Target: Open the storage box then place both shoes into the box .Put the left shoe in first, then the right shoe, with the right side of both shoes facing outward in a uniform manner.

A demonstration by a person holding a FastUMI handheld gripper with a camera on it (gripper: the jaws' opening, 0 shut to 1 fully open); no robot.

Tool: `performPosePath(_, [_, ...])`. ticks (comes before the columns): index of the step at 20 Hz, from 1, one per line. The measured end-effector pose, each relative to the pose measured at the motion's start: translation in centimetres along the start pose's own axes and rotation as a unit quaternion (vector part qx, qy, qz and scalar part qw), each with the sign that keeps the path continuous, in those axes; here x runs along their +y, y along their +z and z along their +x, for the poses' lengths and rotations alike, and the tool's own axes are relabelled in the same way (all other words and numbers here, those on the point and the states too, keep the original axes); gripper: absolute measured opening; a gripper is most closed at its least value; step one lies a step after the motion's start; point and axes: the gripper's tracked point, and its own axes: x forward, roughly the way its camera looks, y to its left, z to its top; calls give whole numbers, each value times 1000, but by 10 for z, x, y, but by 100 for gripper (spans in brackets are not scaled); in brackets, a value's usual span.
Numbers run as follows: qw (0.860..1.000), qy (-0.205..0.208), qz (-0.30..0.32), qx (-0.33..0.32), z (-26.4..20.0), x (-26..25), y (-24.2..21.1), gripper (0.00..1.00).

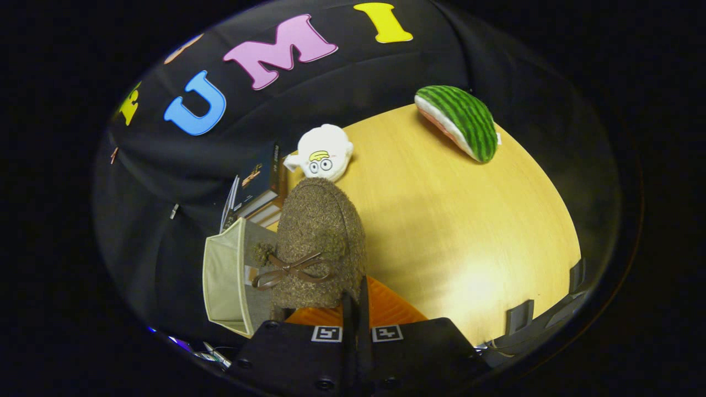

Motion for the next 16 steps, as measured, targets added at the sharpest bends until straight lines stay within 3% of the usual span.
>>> performPosePath(10, [996,72,-37,-34,-8,157,-17,5])
performPosePath(16, [995,73,-65,-25,17,206,-31,5])
